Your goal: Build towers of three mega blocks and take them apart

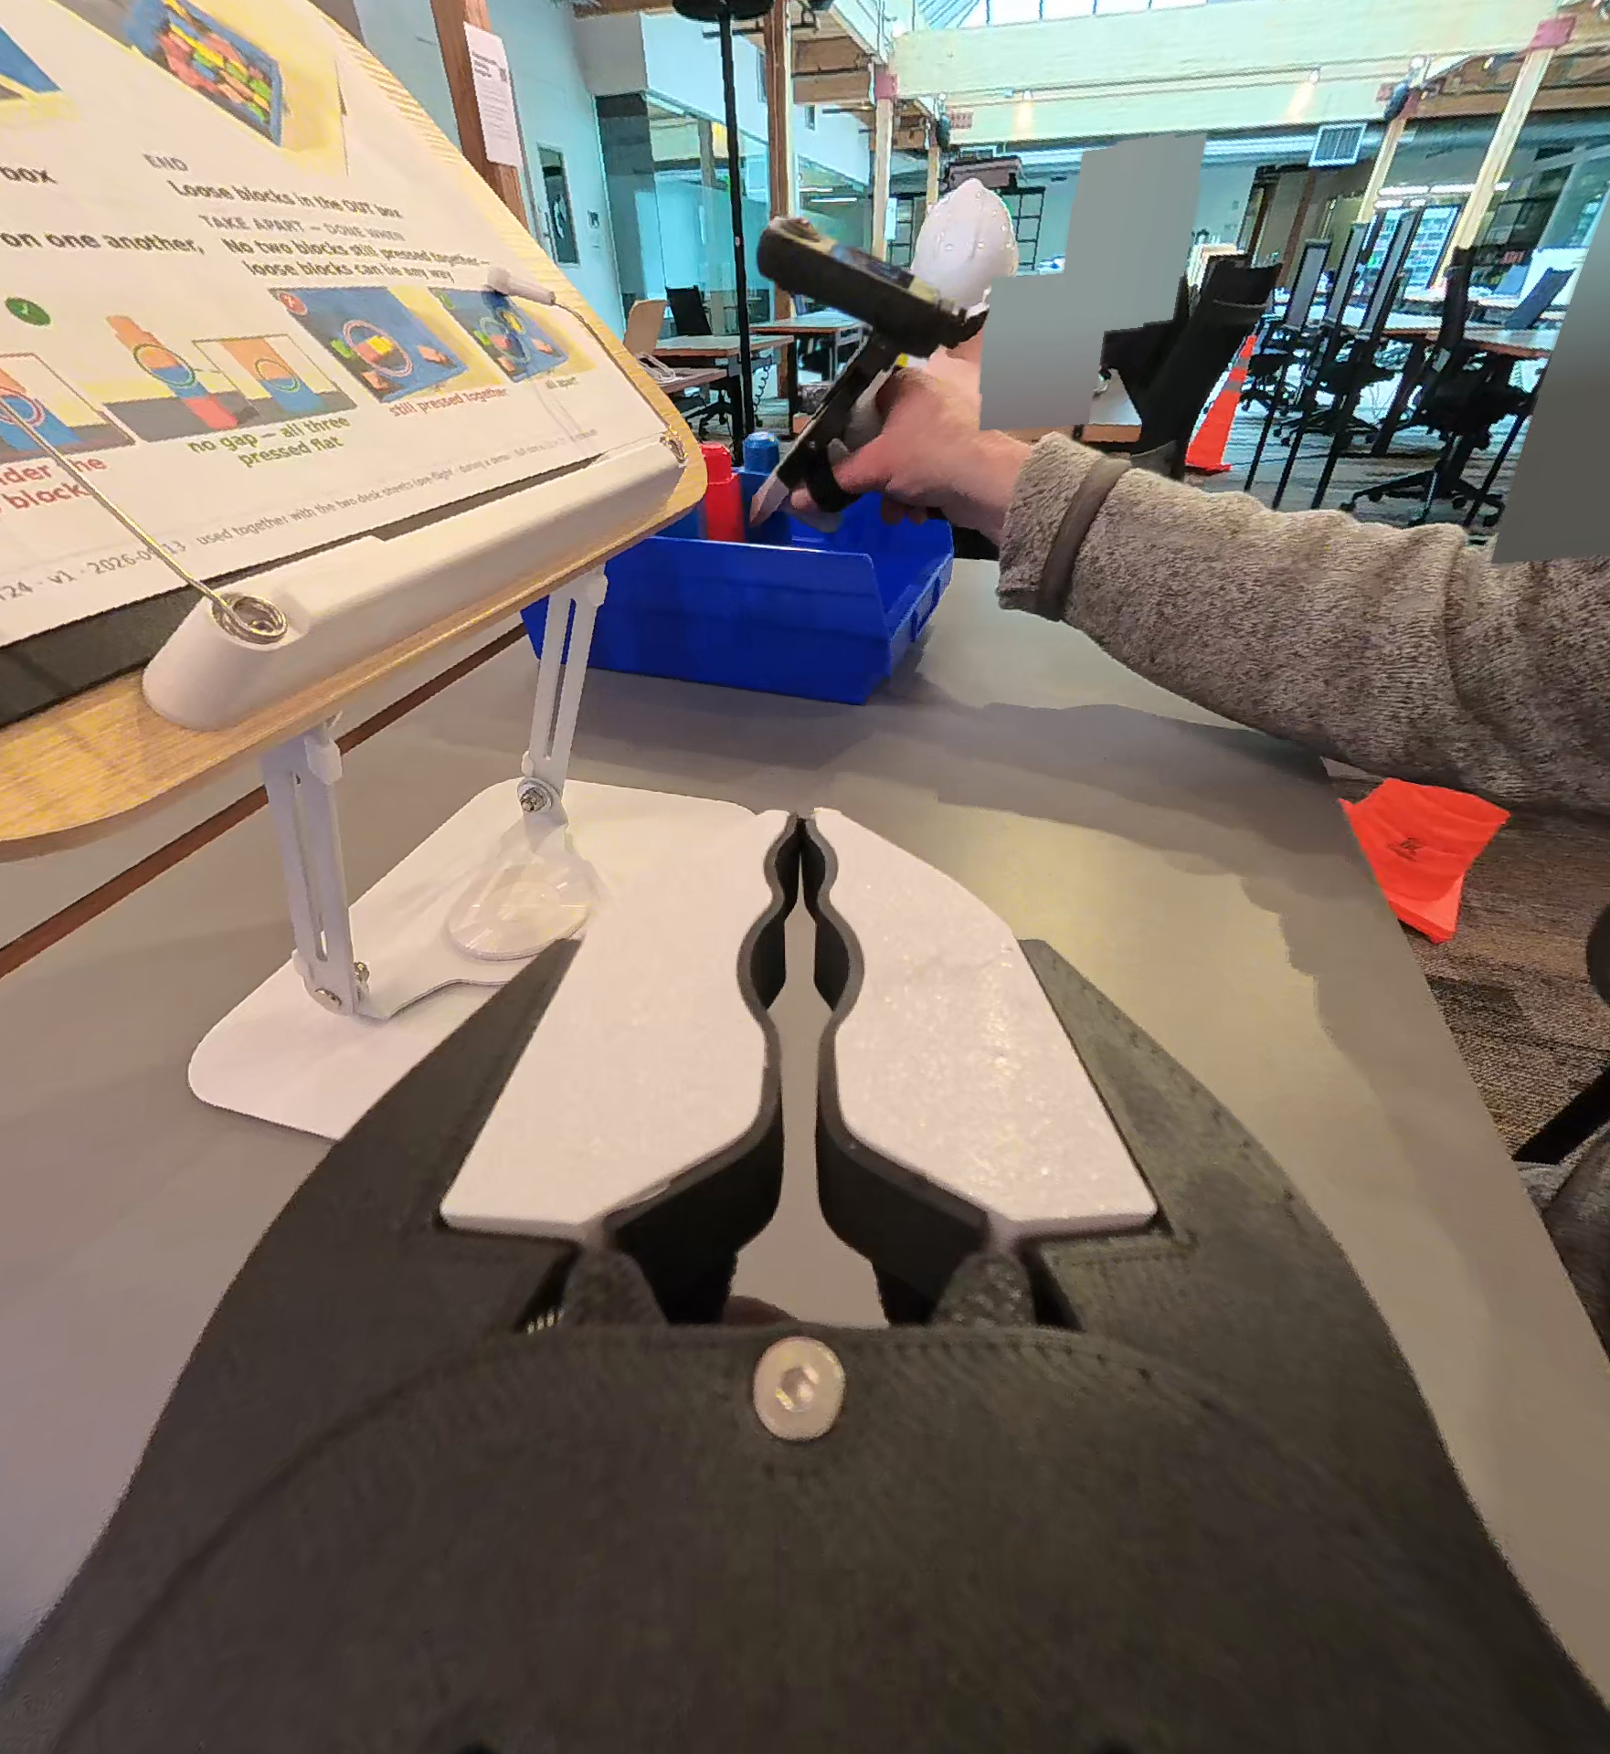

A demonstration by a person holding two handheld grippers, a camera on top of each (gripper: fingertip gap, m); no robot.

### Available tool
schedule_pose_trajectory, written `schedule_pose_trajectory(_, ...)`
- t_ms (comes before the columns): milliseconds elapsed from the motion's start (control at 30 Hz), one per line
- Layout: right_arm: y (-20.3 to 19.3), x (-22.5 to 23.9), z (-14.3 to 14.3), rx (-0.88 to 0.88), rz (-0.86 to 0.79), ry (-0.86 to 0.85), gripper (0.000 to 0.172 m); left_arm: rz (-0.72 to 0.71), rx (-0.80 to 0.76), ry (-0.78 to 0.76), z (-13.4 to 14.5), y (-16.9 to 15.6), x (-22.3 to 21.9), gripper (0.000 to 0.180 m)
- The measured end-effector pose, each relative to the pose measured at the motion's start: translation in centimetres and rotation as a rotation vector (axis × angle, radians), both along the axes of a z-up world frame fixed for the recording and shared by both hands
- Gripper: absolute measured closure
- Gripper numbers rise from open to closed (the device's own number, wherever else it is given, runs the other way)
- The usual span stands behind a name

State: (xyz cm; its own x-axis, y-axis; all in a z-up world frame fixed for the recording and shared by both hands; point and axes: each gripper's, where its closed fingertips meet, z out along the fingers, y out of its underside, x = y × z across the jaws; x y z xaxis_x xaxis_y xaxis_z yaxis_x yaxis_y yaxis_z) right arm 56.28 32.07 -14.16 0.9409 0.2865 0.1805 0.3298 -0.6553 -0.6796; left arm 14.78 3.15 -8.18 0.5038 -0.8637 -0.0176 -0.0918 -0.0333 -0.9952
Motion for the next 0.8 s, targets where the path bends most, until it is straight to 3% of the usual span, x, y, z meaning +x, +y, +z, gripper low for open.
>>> schedule_pose_trajectory(533,1.0,1.1,1.0,0.026,-0.038,-0.012,0.123,-0.035,-0.012,0.037,-0.6,-0.4,0.8,0.18)
schedule_pose_trajectory(800,1.0,1.4,1.0,0.019,-0.027,-0.005,0.132,-0.043,-0.02,0.042,-0.8,-0.4,1.1,0.18)
